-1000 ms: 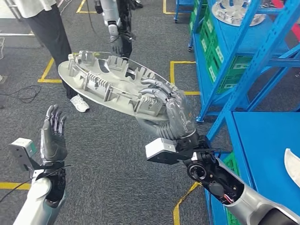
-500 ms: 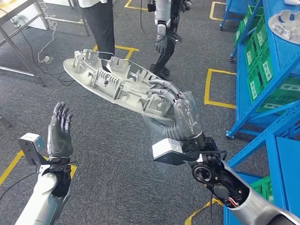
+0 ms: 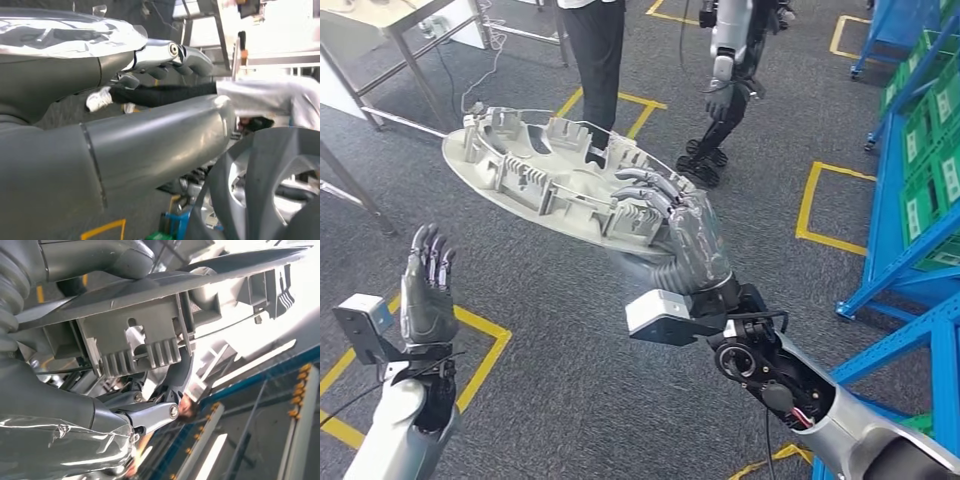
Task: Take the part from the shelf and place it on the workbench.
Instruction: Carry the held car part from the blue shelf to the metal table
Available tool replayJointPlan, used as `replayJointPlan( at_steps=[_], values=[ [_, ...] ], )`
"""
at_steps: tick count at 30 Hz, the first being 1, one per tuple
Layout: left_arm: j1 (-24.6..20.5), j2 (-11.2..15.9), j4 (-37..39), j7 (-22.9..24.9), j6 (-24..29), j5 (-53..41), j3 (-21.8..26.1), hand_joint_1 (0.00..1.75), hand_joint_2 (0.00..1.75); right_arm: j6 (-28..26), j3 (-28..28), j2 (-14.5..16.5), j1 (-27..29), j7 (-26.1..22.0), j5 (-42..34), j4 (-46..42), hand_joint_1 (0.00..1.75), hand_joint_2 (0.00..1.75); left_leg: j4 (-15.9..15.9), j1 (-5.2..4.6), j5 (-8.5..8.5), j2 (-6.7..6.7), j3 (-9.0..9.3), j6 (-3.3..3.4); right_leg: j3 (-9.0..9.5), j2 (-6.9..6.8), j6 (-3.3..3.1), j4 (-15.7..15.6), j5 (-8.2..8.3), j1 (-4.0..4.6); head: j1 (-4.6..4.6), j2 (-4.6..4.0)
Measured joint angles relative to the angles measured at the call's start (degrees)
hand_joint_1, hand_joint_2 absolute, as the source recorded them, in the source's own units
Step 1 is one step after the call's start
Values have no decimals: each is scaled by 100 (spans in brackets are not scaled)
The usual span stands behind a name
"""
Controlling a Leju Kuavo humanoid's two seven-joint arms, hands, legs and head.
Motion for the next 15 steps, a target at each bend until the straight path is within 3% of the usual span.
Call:
replayJointPlan(
  at_steps=[2, 4, 5, 7, 8, 9, 10, 12, 14, 15],
  values=[
    [-2, 11, -4, 14, 4, 4, 0, 0, 0, 5, -1, 0, -12, -15, -3, 1, 175, 175, 16, -11, -1, -138, -3, 91, 36, -101, 56, -7, -29, 9, 33, 0],
    [-7, 24, -5, 19, 5, 7, 0, 0, 0, 8, -3, 0, -25, -20, -3, 1, 175, 175, -4, 12, 0, -265, 23, 164, -8, 46, 102, 147, -178, -25, 67, 0],
    [-17, 27, -6, 22, 6, 8, 0, 0, 0, 9, -4, 0, -32, -22, -3, 1, 175, 175, -15, 25, 4, -329, 40, 200, -116, 201, 116, 406, -336, -36, 95, 0],
    [-27, 29, -5, 31, 7, 14, 0, 0, 0, 9, -7, -1, -37, -29, -9, 1, 175, 175, -15, 18, 2, -460, 51, 247, -503, 499, 118, 1248, -719, -33, 174, 0],
    [-23, 29, -5, 33, 8, 16, 0, 0, 0, 8, -7, -1, -35, -31, -15, 2, 175, 175, -13, 6, 2, -536, 54, 257, -701, 558, 112, 1633, -838, -25, 211, 0],
    [-17, 29, -4, 34, 10, 19, 0, 0, 0, 7, -7, -2, -33, -31, -21, 6, 175, 175, -10, -9, 1, -615, 58, 261, -829, 588, 99, 1845, -856, -19, 237, 0],
    [-14, 30, -4, 36, 12, 21, 0, 0, 0, 6, -7, -2, -31, -31, -26, 13, 175, 175, -7, -22, 0, -699, 64, 263, -855, 608, 75, 1824, -754, -14, 253, 0],
    [-18, 31, -4, 37, 17, 23, 0, 0, 0, 5, -6, -2, -32, -30, -27, 27, 175, 175, -2, -37, -2, -873, 81, 263, -623, 729, -3, 1158, -286, 3, 282, 0],
    [-27, 30, -4, 37, 21, 27, 0, 0, 0, 4, -7, -2, -37, -30, -28, 33, 175, 175, 2, -32, 6, -1025, 69, 245, -317, 1023, -84, 424, 62, -1, 277, 0],
    [-27, 29, -4, 37, 25, 31, 0, 0, 0, 3, -8, -2, -41, -28, -29, 33, 175, 175, 3, -14, 19, -1090, 44, 221, -227, 1118, -108, 234, 118, 3, 281, 0]
  ],
)
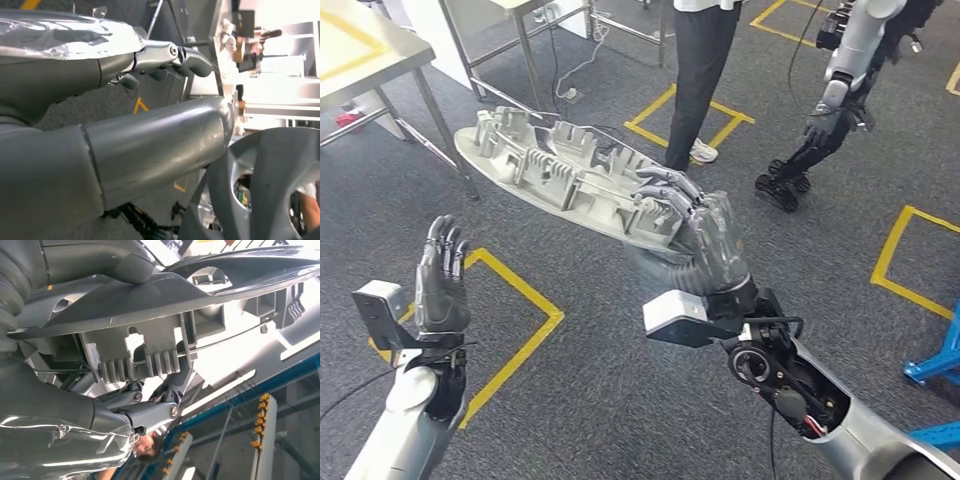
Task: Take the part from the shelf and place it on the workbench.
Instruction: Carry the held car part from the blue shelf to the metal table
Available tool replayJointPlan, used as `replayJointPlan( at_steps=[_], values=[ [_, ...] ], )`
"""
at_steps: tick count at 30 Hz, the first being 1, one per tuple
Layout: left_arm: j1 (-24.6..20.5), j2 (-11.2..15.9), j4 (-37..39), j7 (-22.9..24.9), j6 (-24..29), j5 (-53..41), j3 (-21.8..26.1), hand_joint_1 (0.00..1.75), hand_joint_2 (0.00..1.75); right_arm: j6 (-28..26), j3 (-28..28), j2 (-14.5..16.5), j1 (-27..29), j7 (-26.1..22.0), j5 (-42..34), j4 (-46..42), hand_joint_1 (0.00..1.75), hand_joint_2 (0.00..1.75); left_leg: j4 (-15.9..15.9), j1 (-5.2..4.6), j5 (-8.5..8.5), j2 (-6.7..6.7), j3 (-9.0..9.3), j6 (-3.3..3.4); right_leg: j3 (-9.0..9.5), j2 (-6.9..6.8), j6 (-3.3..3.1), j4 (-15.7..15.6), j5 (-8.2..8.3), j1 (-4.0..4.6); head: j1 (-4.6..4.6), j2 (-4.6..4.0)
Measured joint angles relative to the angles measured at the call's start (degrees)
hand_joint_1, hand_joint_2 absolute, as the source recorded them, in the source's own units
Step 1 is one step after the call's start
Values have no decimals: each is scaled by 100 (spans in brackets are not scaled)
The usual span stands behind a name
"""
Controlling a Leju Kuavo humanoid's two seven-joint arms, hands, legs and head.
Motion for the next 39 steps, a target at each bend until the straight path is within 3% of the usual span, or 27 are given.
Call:
replayJointPlan(
  at_steps=[1, 3, 5, 7, 9, 10, 11, 13, 15, 16, 18, 20, 21, 23, 24, 25, 26, 27, 29, 31, 32, 33, 34, 36, 38, 39],
  values=[
    [6, -1, -1, -1, 4, 3, -1, 0, 0, -1, -1, -1, -6, 5, -1, 1, 175, 175, -7, 23, 19, -67, -30, -32, 41, 27, -14, -60, -14, 5, 9, 0],
    [19, 4, -1, -2, 19, 4, -1, 0, 0, -1, -2, -2, -21, 28, -3, 1, 175, 175, -23, 37, 49, -167, -69, -105, 114, -136, -25, -170, -13, 1, 60, 0],
    [-11, 13, -4, -5, 37, -18, -2, 0, 0, -1, -3, -2, -32, 53, -6, 1, 175, 175, 179, -16, -90, 89, -176, -168, 194, -311, -40, -313, 8, -41, 3, 0],
    [-50, 15, -9, -7, 65, -65, -2, 0, 0, -1, -8, -3, -37, 64, -9, 2, 175, 175, 859, -25, -441, 508, -505, -222, 226, -476, -60, -370, 19, -44, -105, 0],
    [-43, 13, -13, -3, 91, -104, -4, 0, 0, -1, -10, -5, -37, 74, -12, 5, 175, 175, 1542, 24, -674, 667, -848, -270, 229, -646, -67, -365, 7, -35, -167, 0],
    [-34, 12, -15, 4, 100, -118, -5, 0, 0, -1, -10, -5, -36, 83, -13, 9, 175, 175, 1617, 46, -646, 693, -890, -290, 230, -727, -65, -358, -3, -37, -193, 0],
    [-30, 13, -23, 15, 104, -131, -6, 0, 0, -1, -10, -6, -35, 93, -14, 13, 175, 175, 1442, 62, -515, 726, -802, -306, 231, -803, -54, -345, -15, -42, -221, 0],
    [-41, 17, -55, 43, 107, -150, -7, 0, 0, -6, -10, -7, -34, 105, -15, 16, 175, 175, 620, 66, -162, 936, -368, -313, 243, -943, -13, -306, -61, -44, -271, 0],
    [-63, 15, -83, 63, 101, -154, -7, 0, 0, -17, -11, -7, -42, 101, -26, 19, 175, 175, 39, 29, 8, 1112, -58, -253, 254, -1054, 49, -270, -112, -9, -290, 0],
    [-71, 14, -89, 67, 98, -154, -7, 0, 0, -23, -10, -7, -45, 96, -35, 21, 175, 175, -33, 7, -1, 1126, -29, -214, 264, -1106, 79, -264, -131, 10, -283, 0],
    [-71, 18, -95, 72, 95, -153, -7, 0, 0, -31, -10, -7, -48, 85, -46, 33, 175, 175, -29, 3, -2, 979, -33, -134, 294, -1209, 139, -265, -169, 17, -251, 0],
    [-81, 21, -97, 69, 91, -150, -8, 0, 0, -33, -13, -7, -48, 82, -34, 50, 175, 175, -57, 31, 7, 850, -9, -59, 238, -1060, 188, -90, -331, -14, -223, 0],
    [-91, 16, -98, 67, 87, -147, -10, 0, 0, -33, -14, -7, -44, 81, -16, 57, 175, 175, -71, 50, 14, 786, 6, -24, 121, -900, 204, 182, -496, -28, -193, 0],
    [-101, 4, -98, 66, 82, -139, -16, 0, 0, -32, -18, -8, -29, 80, 22, 63, 175, 175, -71, 48, 13, 654, 12, 18, -265, -604, 216, 1033, -883, -37, -110, 0],
    [-97, -1, -98, 66, 80, -136, -19, 0, 0, -32, -20, -8, -17, 80, 33, 66, 175, 175, -68, 43, 11, 577, 14, 25, -454, -545, 220, 1404, -998, -35, -74, 0],
    [-92, -2, -98, 66, 80, -133, -20, 0, 0, -32, -21, -9, -5, 81, 37, 70, 175, 175, -64, 38, 10, 496, 17, 28, -565, -518, 220, 1587, -1003, -34, -51, 0],
    [-89, -2, -98, 66, 80, -131, -21, 0, 0, -32, -24, -9, 6, 82, 39, 74, 175, 175, -57, 36, 8, 409, 23, 27, -566, -505, 213, 1520, -879, -36, -32, 0],
    [-90, -3, -98, 66, 80, -130, -22, 0, 0, -32, -26, -9, 14, 83, 40, 78, 175, 175, -47, 38, 4, 321, 29, 20, -463, -481, 200, 1223, -658, -40, -15, 0],
    [-97, -7, -98, 65, 80, -129, -22, 0, 0, -32, -36, -9, 20, 82, 43, 84, 175, 175, -14, 45, -9, 159, 15, -12, -138, -211, 171, 390, -216, -75, 23, 0],
    [-101, -10, -98, 64, 80, -129, -25, 0, 0, -32, -45, -9, 21, 79, 45, 90, 175, 175, 22, 60, 8, 17, -59, -75, 68, 44, 154, -67, -99, -98, 30, 0],
    [-97, -10, -98, 64, 80, -128, -27, 0, 0, -32, -48, -10, 24, 79, 45, 93, 175, 175, 26, 71, 32, -54, -98, -113, 100, 56, 150, -99, -125, -93, 25, 0],
    [-89, -8, -98, 64, 81, -128, -28, 0, 0, -31, -49, -10, 26, 81, 45, 95, 175, 175, 20, 76, 57, -130, -126, -155, 123, -14, 136, -128, -130, -95, 25, 0],
    [-81, -2, -98, 63, 81, -128, -28, 0, 0, -28, -49, -11, 29, 84, 45, 97, 175, 175, 29, 71, 58, -109, -147, -190, 137, -93, 112, -144, -117, -101, 22, 0],
    [-98, 8, -98, 61, 81, -127, -30, 0, 0, -24, -51, -14, 32, 85, 45, 98, 175, 175, 308, 31, -102, 206, -294, -257, 177, -268, 47, -205, -85, -117, -53, 0],
    [-125, 5, -98, 59, 80, -123, -37, 0, 0, -23, -66, -15, 32, 83, 45, 98, 175, 175, 1029, 28, -445, 598, -657, -306, 188, -444, 1, -223, -81, -94, -145, 0],
    [-126, 2, -98, 59, 80, -122, -41, 0, 0, -23, -73, -16, 34, 85, 45, 98, 175, 175, 1419, 40, -593, 671, -857, -321, 187, -534, -12, -222, -87, -82, -170, 0]
  ],
)
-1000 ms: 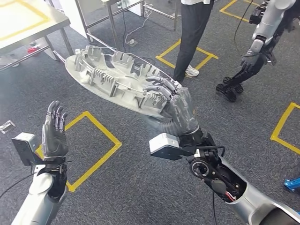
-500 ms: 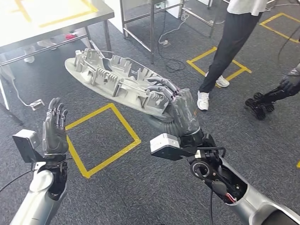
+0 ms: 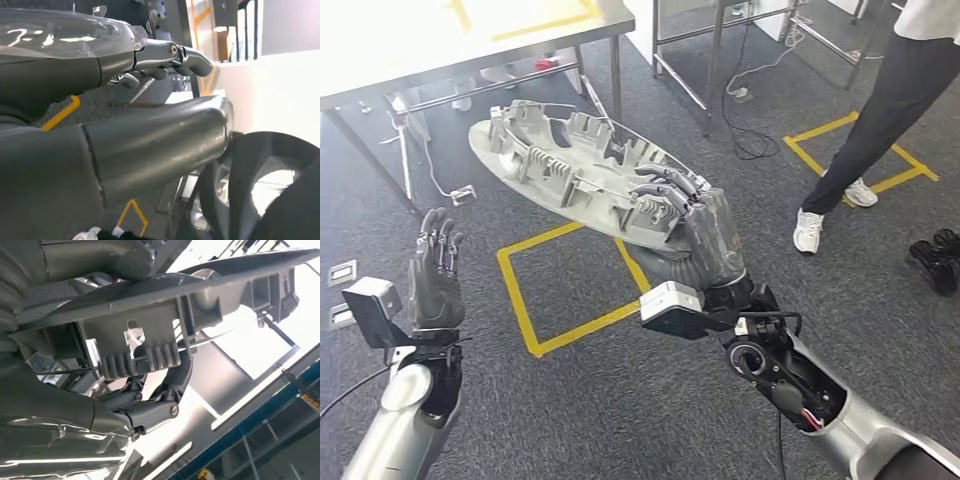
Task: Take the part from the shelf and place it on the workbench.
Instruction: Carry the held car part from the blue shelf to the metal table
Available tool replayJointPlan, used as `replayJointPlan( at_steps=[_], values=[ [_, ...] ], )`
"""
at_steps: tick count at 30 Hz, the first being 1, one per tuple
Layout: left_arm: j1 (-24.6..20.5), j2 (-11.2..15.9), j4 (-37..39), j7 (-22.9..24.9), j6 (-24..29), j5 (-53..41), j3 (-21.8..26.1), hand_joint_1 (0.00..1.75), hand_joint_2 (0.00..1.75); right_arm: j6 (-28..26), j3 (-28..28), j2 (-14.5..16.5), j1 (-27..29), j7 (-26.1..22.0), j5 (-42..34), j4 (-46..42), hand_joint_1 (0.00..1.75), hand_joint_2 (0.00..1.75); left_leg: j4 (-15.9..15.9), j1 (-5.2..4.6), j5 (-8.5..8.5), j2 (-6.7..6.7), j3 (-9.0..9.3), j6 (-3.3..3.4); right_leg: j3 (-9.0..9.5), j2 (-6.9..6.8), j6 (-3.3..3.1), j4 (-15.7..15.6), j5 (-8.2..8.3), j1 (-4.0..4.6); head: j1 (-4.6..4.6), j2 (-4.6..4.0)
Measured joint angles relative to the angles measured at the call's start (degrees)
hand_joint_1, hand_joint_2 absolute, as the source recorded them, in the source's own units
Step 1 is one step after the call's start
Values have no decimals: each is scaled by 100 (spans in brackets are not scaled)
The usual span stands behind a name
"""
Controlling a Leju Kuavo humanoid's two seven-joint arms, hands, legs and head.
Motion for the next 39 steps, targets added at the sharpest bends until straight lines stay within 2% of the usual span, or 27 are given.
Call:
replayJointPlan(
  at_steps=[1, 2, 3, 4, 5, 7, 8, 10, 12, 13, 15, 16, 17, 18, 20, 22, 25, 27, 28, 30, 32, 33, 34, 36, 37, 38, 39],
  values=[
    [7, -2, 0, 0, 0, 2, -4, 0, 0, 0, -7, -1, 6, 5, 0, 1, 175, 175, 263, 9, -72, 28, -136, -6, 0, -83, -5, 1, -5, 6, -22, 0],
    [13, -2, 0, 0, 0, 4, -6, 0, 0, 0, -9, -2, 12, 10, 0, 2, 175, 175, 312, 14, -39, 41, -160, -6, 1, -166, -5, 3, -11, 9, -46, 0],
    [15, -1, 0, 0, 0, 5, -7, 0, 0, 0, -10, -3, 17, 14, 0, 3, 175, 175, 121, 16, 90, 56, -56, 3, 5, -244, 0, 5, -19, 10, -72, 0],
    [15, 1, 0, 0, 0, 7, -7, 0, 0, 0, -11, -3, 20, 16, 0, 3, 175, 175, -272, 13, 286, 103, 164, 20, 17, -315, 9, 8, -31, 12, -92, 0],
    [12, 2, 0, 0, 0, 7, -7, 0, 0, 0, -13, -4, 21, 16, 0, 3, 175, 175, -741, -9, 443, 222, 425, 50, 32, -382, 27, 8, -49, 22, -105, 0],
    [0, -2, -1, 0, -3, 7, -8, 0, 0, 1, -20, -4, 12, 16, 0, 2, 175, 175, -1339, -62, 594, 367, 758, 138, 63, -489, 75, 6, -84, 58, -105, 0],
    [-7, -2, -1, 0, -7, 8, -8, 0, 0, 1, -23, -4, 9, 17, 0, 1, 175, 175, -1419, -90, 575, 378, 795, 181, 78, -539, 104, 3, -99, 75, -95, 0],
    [-13, 1, 0, 1, -16, 10, -9, 0, 0, 0, -28, -4, 4, 27, 1, 0, 175, 175, -1423, -91, 573, 236, 795, 254, 120, -625, 165, -14, -130, 79, -76, 0],
    [-19, 2, 0, 3, -27, 20, -9, 0, 0, -9, -41, -11, 3, 56, 20, -3, 175, 175, -1461, -57, 581, 123, 829, 311, 62, -468, 213, 164, -296, 61, -42, 0],
    [-25, 2, 0, 8, -31, 28, -12, 0, 0, -18, -60, -24, 4, 74, 37, -4, 175, 175, -1477, -39, 585, 67, 847, 338, -58, -318, 225, 437, -459, 54, -11, 0],
    [-31, 1, 1, 29, -33, 43, -21, 0, 0, -37, -122, -60, 4, 114, 65, -5, 175, 175, -1474, -43, 581, -58, 856, 377, -448, -62, 227, 1269, -824, 56, 67, 0],
    [-27, 0, 1, 43, -33, 46, -27, 0, 0, -42, -160, -80, 6, 128, 69, -5, 175, 175, -1469, -52, 578, -124, 859, 389, -623, -13, 223, 1604, -907, 61, 95, 0],
    [-23, 1, 1, 58, -27, 48, -32, 0, 0, -43, -198, -98, 7, 139, 69, -5, 175, 175, -1463, -61, 572, -192, 865, 397, -720, 11, 215, 1750, -880, 64, 117, 0],
    [-19, 2, 1, 74, -13, 49, -35, 0, 0, -39, -234, -116, 7, 143, 65, -5, 175, 175, -1454, -68, 564, -252, 876, 403, -710, 22, 200, 1652, -733, 65, 134, 0],
    [-15, 4, 0, 116, 41, 46, -38, 0, 0, -5, -299, -147, 5, 142, 24, -5, 175, 175, -1431, -73, 539, -360, 903, 404, -456, 73, 143, 941, -256, 66, 185, 0],
    [-10, 5, 0, 182, 134, 33, -41, 0, 0, 60, -340, -157, 3, 146, -66, -5, 175, 175, -1405, -84, 529, -436, 890, 375, -204, 156, 95, 331, 20, 80, 216, 0],
    [11, 9, -1, 261, 257, 26, -46, 0, 0, 144, -346, -154, 6, 160, -239, -3, 175, 175, -1389, -95, 562, -486, 810, 301, -100, 158, 68, 114, 10, 85, 217, 0],
    [14, 19, -4, 291, 309, 33, -47, 0, 0, 203, -348, -149, 19, 177, -446, 5, 175, 175, -1262, -125, 475, -366, 737, 240, -63, 112, 39, 32, 24, 42, 179, 0],
    [5, 24, -7, 311, 324, 40, -48, 0, 0, 237, -348, -147, 28, 185, -560, 14, 175, 175, -1040, -132, 349, -264, 632, 206, -44, 88, 19, -3, 35, 20, 139, 0],
    [-4, 28, -9, 349, 333, 57, -52, 0, 0, 316, -342, -145, 47, 196, -757, 37, 175, 175, -281, -95, 1, -71, 255, 146, -34, 46, -7, -15, 44, 19, 54, 0],
    [7, 33, -9, 369, 357, 55, -57, 0, 0, 417, -331, -138, 81, 221, -966, 71, 175, 175, 289, -46, -154, -3, -50, 109, -34, -2, -14, -13, 42, 22, -12, 0],
    [10, 38, -10, 373, 378, 39, -59, 0, 0, 474, -326, -128, 100, 246, -1099, 91, 175, 175, 266, -27, -82, 13, -50, 99, -33, -22, -11, -11, 39, 20, -41, 0],
    [12, 42, -16, 374, 403, 17, -60, 0, 0, 531, -322, -115, 115, 277, -1249, 112, 175, 175, 5, -13, 80, 27, 77, 95, -31, -38, -5, -7, 35, 17, -66, 0],
    [2, 53, -51, 374, 442, -42, -61, 0, 0, 629, -320, -87, 122, 337, -1555, 148, 175, 175, -838, -9, 433, 70, 514, 110, -35, -61, 29, 8, 16, 24, -107, 0],
    [-5, 57, -77, 375, 458, -66, -61, 0, 0, 662, -322, -76, 118, 357, -1673, 164, 175, 175, -1161, -18, 532, 81, 679, 131, -40, -70, 55, 17, 5, 33, -112, 0],
    [-10, 60, -102, 380, 469, -84, -62, 0, 0, 684, -324, -67, 114, 372, -1753, 178, 175, 175, -1341, -27, 566, 87, 770, 157, -45, -78, 84, 23, -7, 47, -110, 0],
    [-10, 62, -121, 389, 478, -95, -63, 0, 0, 699, -326, -61, 112, 383, -1807, 191, 175, 175, -1393, -31, 554, 80, 791, 174, -48, -83, 77, 33, -31, 60, -95, 0]
  ],
)
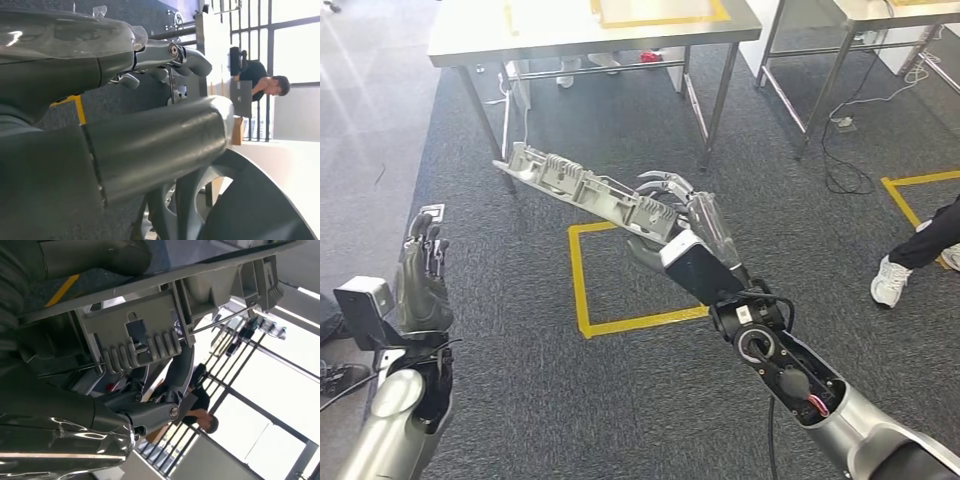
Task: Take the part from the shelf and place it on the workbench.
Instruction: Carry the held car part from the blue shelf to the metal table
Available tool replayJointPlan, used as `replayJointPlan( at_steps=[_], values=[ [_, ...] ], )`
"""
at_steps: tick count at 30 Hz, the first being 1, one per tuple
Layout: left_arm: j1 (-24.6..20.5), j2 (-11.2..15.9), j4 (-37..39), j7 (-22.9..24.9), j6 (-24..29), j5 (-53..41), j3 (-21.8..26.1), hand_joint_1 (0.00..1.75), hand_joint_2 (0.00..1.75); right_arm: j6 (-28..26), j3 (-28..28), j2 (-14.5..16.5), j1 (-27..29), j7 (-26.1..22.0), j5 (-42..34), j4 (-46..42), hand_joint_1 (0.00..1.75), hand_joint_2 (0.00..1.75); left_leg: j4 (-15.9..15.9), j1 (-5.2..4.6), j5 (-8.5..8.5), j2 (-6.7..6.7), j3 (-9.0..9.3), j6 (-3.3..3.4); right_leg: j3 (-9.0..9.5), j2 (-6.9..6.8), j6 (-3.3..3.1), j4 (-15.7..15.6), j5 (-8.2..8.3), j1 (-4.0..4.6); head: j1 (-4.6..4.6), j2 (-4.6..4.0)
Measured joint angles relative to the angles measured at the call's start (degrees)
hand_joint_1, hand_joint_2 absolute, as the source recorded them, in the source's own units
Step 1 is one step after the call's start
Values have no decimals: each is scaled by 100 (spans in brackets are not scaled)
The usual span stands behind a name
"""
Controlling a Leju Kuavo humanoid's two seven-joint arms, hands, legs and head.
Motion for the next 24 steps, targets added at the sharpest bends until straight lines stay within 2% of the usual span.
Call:
replayJointPlan(
  at_steps=[3, 4, 8, 14, 17, 18, 19, 21, 22, 23, 24],
  values=[
    [17, 5, -38, 27, -5, -7, -2, 0, 0, 23, -9, 7, -10, 38, -127, 32, 175, 175, -13, 3, 1, -41, 13, 12, 28, -16, -93, 0, -32, -2, 63, 0],
    [17, 7, -50, 29, -21, -8, -3, 0, 0, 27, -14, 7, -14, 50, -163, 40, 175, 175, -12, -6, -4, -51, 16, 22, 42, -23, -95, -18, -20, -4, 82, 0],
    [7, 11, -69, 38, -112, -4, -16, 0, 0, 29, -19, 7, -17, 103, -221, 46, 175, 175, 18, -35, -41, -59, 17, 88, 93, -31, 25, -91, -3, -23, 138, 0],
    [-36, 17, -69, 50, -175, 21, -42, 0, 0, 16, -26, 7, -10, 189, -234, 42, 175, 175, 62, -89, -110, -57, 17, 201, 141, -30, 221, -113, -15, -72, 122, 0],
    [-51, 16, -70, 52, -180, 25, -44, 0, 0, 5, -29, 7, -7, 192, -236, 38, 175, 175, -8, -51, -128, -57, 111, 272, 135, -14, 278, -19, -64, -74, 123, 0],
    [-61, 16, -71, 52, -181, 27, -46, 0, 0, 1, -32, 7, -7, 192, -237, 37, 175, 175, -30, -37, -138, -58, 163, 296, 54, 5, 277, 148, -162, -73, 141, 0],
    [-71, 14, -71, 52, -183, 30, -52, 0, 0, -4, -35, 7, -6, 192, -239, 37, 175, 175, -50, -28, -150, -59, 208, 316, -100, 30, 270, 447, -307, -73, 170, 0],
    [-82, 9, -71, 52, -187, 36, -77, 0, 0, -19, -43, 7, 5, 190, -240, 37, 175, 175, -51, -37, -180, -64, 250, 334, -547, 77, 251, 1279, -619, -62, 221, 0],
    [-79, 6, -70, 52, -189, 39, -94, 0, 0, -26, -45, 7, 20, 191, -241, 37, 175, 175, -49, -42, -199, -72, 271, 334, -749, 89, 246, 1597, -699, -59, 241, 0],
    [-75, 4, -69, 52, -190, 39, -111, 0, 0, -31, -47, 7, 38, 194, -240, 37, 175, 175, -47, -47, -224, -84, 302, 329, -860, 95, 238, 1716, -670, -57, 251, 0],
    [-73, 2, -69, 51, -190, 40, -125, 0, 0, -34, -49, 7, 55, 200, -240, 37, 175, 175, -45, -49, -253, -102, 345, 317, -848, 96, 229, 1584, -516, -56, 260, 0]
  ],
)
